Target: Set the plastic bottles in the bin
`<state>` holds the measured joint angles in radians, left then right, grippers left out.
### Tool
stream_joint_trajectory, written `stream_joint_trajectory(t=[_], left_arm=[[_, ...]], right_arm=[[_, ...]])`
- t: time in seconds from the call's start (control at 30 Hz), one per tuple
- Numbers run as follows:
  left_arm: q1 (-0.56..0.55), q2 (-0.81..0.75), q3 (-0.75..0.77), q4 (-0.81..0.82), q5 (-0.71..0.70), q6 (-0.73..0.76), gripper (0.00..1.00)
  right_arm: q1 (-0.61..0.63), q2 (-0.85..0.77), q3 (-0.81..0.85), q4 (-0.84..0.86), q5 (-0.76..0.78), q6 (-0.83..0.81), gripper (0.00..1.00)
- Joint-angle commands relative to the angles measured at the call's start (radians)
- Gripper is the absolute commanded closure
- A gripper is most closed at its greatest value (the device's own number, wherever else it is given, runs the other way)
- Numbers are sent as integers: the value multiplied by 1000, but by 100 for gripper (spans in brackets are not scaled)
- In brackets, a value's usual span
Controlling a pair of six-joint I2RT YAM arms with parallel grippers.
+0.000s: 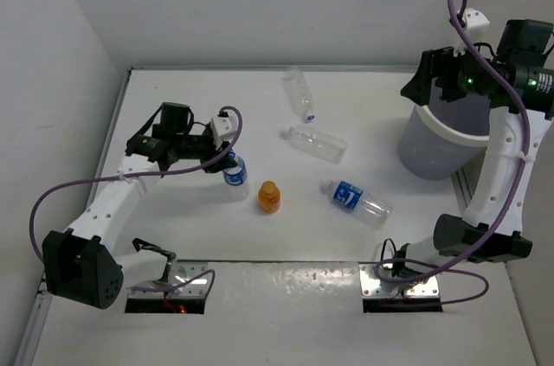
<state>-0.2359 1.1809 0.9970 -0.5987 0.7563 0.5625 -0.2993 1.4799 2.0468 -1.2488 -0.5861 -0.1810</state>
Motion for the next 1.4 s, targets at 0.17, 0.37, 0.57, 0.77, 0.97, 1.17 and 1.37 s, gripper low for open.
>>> stream_joint_trajectory(t=[0.17, 0.37, 0.57, 0.77, 0.97, 1.17, 1.37], left_arm=[[29, -9, 101, 57, 89, -104, 88], [72, 9, 275, 250, 342, -448, 89], [18, 40, 261, 600, 422, -841, 89], [-14, 95, 261, 724, 445, -975, 90], [-60, 117, 272, 767, 477, -1020, 90], [-100, 117, 272, 767, 486, -1020, 93], [-109, 117, 272, 792, 495, -1052, 94]], right_arm=[[94, -32, -77, 28, -169, -15, 1], [371, -82, -171, 185, -239, 15, 2], [683, -46, -166, 273, -149, 34, 2], [906, 31, -149, 235, -7, -73, 1], [995, 72, -177, 273, 132, -81, 1], [1022, 103, -181, 301, 190, -63, 1], [1023, 120, -195, 319, 207, -25, 2]])
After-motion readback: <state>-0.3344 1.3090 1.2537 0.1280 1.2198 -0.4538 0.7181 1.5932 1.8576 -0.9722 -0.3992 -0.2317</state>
